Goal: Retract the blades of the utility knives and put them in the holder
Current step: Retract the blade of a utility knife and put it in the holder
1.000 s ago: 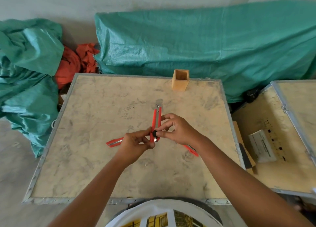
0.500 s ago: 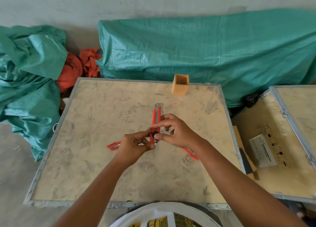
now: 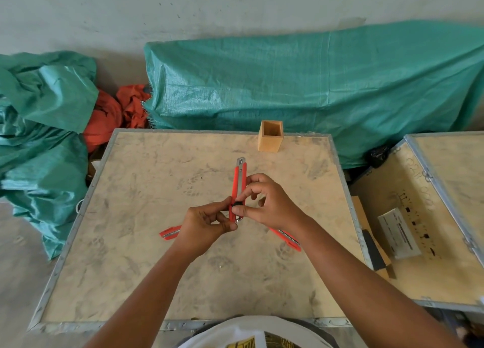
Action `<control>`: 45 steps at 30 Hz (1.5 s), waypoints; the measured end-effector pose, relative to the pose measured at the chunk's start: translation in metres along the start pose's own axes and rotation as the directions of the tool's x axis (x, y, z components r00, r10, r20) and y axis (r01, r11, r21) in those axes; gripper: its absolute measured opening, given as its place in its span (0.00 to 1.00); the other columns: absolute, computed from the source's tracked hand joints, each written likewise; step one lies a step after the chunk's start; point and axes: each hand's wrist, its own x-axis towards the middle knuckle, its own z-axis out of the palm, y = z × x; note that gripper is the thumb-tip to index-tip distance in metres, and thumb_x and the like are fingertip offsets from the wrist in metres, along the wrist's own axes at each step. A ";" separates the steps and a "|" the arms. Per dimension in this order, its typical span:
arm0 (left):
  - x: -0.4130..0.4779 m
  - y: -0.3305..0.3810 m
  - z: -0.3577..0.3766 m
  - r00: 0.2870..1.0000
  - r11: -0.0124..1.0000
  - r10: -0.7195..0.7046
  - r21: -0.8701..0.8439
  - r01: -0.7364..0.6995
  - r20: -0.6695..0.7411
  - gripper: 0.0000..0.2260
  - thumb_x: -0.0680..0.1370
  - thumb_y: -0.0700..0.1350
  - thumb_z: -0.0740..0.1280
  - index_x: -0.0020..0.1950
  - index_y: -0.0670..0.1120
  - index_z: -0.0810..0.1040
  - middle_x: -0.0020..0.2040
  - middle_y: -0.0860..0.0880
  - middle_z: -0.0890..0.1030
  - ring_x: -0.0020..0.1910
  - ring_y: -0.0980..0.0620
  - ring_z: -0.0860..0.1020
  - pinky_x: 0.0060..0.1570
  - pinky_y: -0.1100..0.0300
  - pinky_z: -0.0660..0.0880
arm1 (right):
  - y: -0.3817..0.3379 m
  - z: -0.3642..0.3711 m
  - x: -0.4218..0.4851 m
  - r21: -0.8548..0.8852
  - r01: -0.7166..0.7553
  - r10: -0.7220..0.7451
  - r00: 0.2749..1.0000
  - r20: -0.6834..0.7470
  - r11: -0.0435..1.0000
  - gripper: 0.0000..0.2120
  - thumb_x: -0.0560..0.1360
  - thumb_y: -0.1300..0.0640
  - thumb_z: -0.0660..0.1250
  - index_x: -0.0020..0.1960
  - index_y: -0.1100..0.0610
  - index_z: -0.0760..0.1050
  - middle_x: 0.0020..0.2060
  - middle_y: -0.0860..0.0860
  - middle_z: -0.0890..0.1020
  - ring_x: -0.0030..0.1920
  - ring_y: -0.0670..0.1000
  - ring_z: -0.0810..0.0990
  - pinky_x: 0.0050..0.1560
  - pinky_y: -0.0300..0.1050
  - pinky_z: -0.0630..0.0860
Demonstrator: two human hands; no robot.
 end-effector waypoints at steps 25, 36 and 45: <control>0.240 0.046 0.060 0.986 0.914 0.107 0.376 -0.149 0.130 0.26 0.69 0.34 0.77 0.64 0.52 0.80 0.56 0.54 0.84 0.46 0.57 0.84 0.55 0.56 0.81 | 0.077 -0.118 0.167 0.153 0.006 0.069 0.876 -0.478 0.988 0.12 0.74 0.66 0.73 0.56 0.55 0.86 0.53 0.53 0.87 0.52 0.51 0.86 0.57 0.54 0.83; 0.370 0.014 0.085 0.981 0.681 -0.127 0.732 -0.020 0.145 0.42 0.72 0.41 0.75 0.79 0.45 0.53 0.80 0.44 0.58 0.77 0.43 0.61 0.70 0.52 0.65 | 0.151 -0.130 0.260 -0.017 -0.046 0.026 0.800 -0.599 0.999 0.10 0.73 0.66 0.74 0.53 0.56 0.87 0.49 0.52 0.86 0.48 0.48 0.84 0.53 0.40 0.81; 0.383 -0.012 0.083 0.983 0.740 -0.097 0.672 -0.033 0.155 0.25 0.73 0.41 0.72 0.67 0.53 0.69 0.57 0.46 0.83 0.57 0.43 0.80 0.55 0.47 0.78 | 0.187 -0.105 0.268 -0.163 -0.090 -0.019 0.819 -0.573 0.983 0.12 0.74 0.68 0.71 0.54 0.57 0.87 0.50 0.55 0.86 0.49 0.52 0.84 0.52 0.43 0.81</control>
